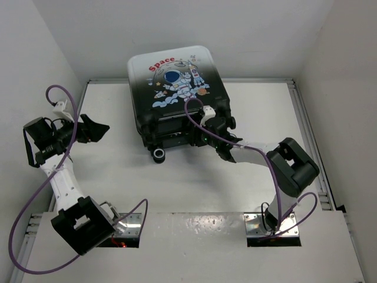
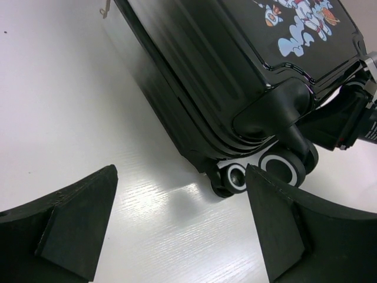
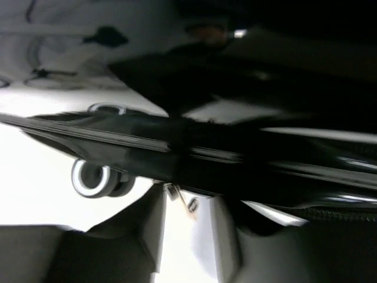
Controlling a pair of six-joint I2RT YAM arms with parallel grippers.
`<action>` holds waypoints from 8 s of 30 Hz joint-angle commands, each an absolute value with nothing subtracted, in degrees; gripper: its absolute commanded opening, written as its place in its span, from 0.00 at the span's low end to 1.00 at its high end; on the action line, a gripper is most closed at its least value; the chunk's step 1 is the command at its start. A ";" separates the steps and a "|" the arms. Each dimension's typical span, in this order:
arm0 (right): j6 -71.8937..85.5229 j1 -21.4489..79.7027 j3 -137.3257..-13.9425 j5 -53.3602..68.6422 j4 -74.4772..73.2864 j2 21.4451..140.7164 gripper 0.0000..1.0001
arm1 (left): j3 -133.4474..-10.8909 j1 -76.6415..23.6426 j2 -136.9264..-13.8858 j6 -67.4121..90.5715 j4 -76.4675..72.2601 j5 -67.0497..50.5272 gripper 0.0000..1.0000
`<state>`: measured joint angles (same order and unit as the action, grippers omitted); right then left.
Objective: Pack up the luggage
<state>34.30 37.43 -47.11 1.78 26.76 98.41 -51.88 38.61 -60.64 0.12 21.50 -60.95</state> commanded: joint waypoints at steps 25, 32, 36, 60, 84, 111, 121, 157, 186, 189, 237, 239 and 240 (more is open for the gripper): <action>23.12 39.37 -44.82 -5.89 31.46 93.52 0.00 | -54.41 10.21 -57.30 1.91 40.10 -47.56 0.81; 20.74 40.87 -45.26 -8.17 31.82 93.69 0.00 | -55.27 -4.99 -55.19 18.97 29.54 -24.55 0.79; 20.13 41.57 -45.53 -10.37 31.91 94.04 0.00 | -57.21 -8.17 -58.26 23.28 27.77 -15.57 0.90; 19.34 41.75 -43.51 -15.99 31.73 93.69 0.00 | -61.53 -18.81 -74.53 24.16 33.31 0.88 0.94; 17.67 32.26 -29.45 -22.68 29.71 80.43 0.00 | -62.67 -4.66 -76.90 24.97 35.94 7.54 0.00; 2.03 6.07 -28.64 11.95 50.80 92.60 0.00 | -68.99 2.71 -90.53 -6.75 18.29 19.18 0.00; -2.28 4.22 -51.39 10.11 54.67 112.05 0.00 | -68.81 6.50 -89.91 -17.22 6.68 3.36 0.00; 9.84 48.23 -53.08 9.23 62.93 110.04 0.00 | -77.25 23.82 -63.54 -16.57 46.74 -43.51 0.99; 5.36 22.14 -32.79 5.79 53.08 96.15 0.00 | -74.34 6.68 -81.76 -19.67 46.74 -16.49 0.83; 6.50 23.99 -33.22 6.33 53.61 96.77 0.00 | -77.16 5.90 -77.89 -24.07 54.19 -25.31 0.89; 26.46 24.08 -70.13 42.80 27.51 116.63 0.54 | -75.33 24.26 -70.75 -43.95 68.29 -34.63 1.00; 26.19 24.35 -70.40 42.45 27.77 116.89 0.51 | -75.32 24.87 -70.23 -44.56 68.29 -34.63 1.00; 26.19 24.43 -70.49 42.28 28.12 117.16 0.51 | -75.32 24.87 -70.22 -45.08 68.29 -34.63 1.00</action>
<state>25.80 24.03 -67.00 42.78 23.49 117.19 -75.44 23.81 -71.09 -43.16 69.25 -33.21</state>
